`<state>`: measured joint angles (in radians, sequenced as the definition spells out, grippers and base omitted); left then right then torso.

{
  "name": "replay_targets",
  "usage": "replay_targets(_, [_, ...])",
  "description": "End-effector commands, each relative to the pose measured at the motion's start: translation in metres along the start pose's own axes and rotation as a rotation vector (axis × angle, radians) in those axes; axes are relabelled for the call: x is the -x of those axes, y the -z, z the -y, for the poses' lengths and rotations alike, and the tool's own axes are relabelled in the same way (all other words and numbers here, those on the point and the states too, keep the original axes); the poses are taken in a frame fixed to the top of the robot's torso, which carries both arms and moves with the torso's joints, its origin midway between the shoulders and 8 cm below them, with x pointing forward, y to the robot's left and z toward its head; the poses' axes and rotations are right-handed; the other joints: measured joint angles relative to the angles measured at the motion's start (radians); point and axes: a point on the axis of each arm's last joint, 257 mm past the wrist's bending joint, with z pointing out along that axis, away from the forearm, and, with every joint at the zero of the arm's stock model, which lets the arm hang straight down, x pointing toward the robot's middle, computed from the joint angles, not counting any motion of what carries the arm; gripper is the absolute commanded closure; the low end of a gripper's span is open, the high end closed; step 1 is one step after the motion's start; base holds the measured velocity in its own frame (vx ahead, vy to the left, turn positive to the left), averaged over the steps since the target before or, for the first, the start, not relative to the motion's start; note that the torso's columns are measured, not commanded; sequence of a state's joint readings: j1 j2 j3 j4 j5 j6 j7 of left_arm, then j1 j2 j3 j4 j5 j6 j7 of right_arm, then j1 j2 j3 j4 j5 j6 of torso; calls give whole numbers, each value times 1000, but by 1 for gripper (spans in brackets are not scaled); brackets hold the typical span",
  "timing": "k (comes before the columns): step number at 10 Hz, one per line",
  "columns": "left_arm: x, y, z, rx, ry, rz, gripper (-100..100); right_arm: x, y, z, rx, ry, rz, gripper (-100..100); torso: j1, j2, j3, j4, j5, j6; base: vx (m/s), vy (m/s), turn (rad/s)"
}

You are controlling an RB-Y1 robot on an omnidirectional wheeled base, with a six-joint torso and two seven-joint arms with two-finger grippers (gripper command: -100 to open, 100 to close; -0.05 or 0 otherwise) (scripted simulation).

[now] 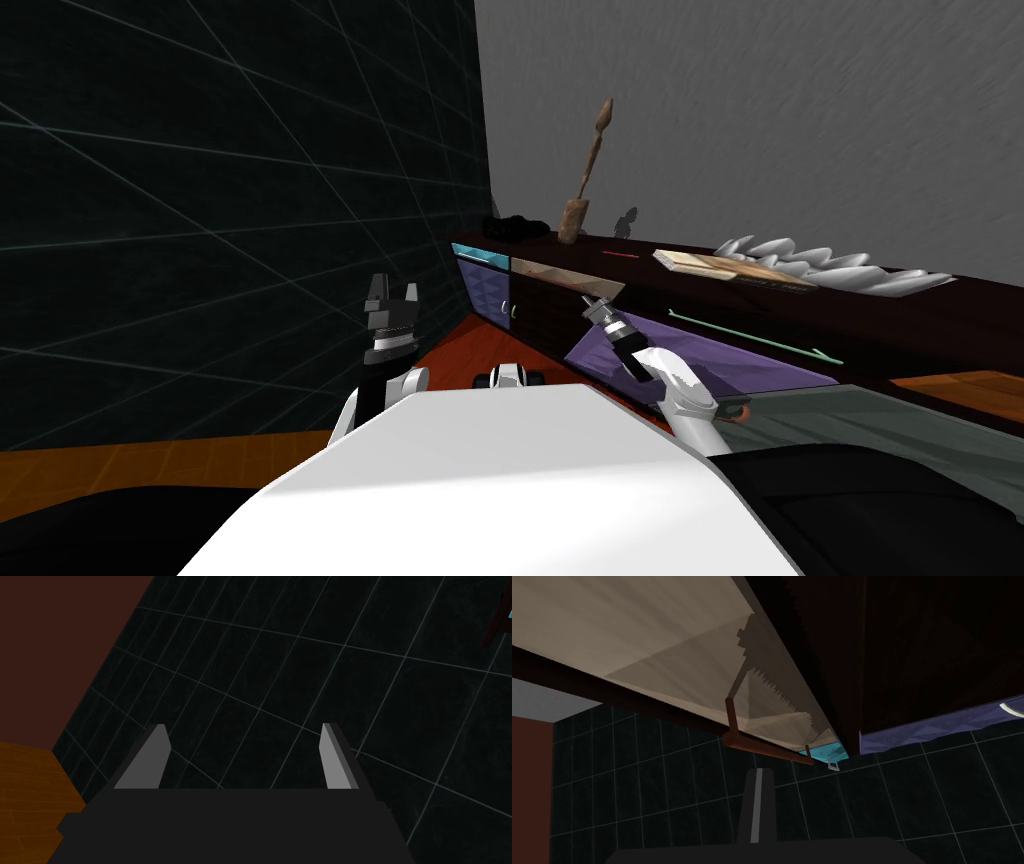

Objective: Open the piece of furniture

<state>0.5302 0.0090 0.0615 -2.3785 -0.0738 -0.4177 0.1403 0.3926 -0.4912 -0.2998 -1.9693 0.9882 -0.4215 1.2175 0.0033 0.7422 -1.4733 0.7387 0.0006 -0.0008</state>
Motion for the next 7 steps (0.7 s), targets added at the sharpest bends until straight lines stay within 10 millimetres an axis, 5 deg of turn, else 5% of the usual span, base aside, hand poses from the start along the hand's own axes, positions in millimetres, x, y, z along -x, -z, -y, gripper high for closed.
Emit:
replay_targets(1, [0, 0, 0, 0, 0, 0, 0, 5, 1, 1, 2, -2, 11, 100, -1, -1, -1, 0, 0, 1, -160, 102, -45])
replay_targets(3, [0, 0, 0, 0, 0, 0, 0, 5, 1, 2, 2, -1, 12, 100, -3, -4, -2, -1, -1, 1, -120, 80, -25])
replay_targets(4, [0, 0, 0, 0, 0, 0, 0, 7, 3, 5, 9, 64, 15, -100, -6, -9, -5, -2, -1, 1, 58, -19, -14])
replay_targets(7, [0, 0, 0, 0, -1, 0, 0, 8, 6, 9, 21, 166, 15, -100, -6, -10, -7, -3, -1, 1, 138, -60, -9])
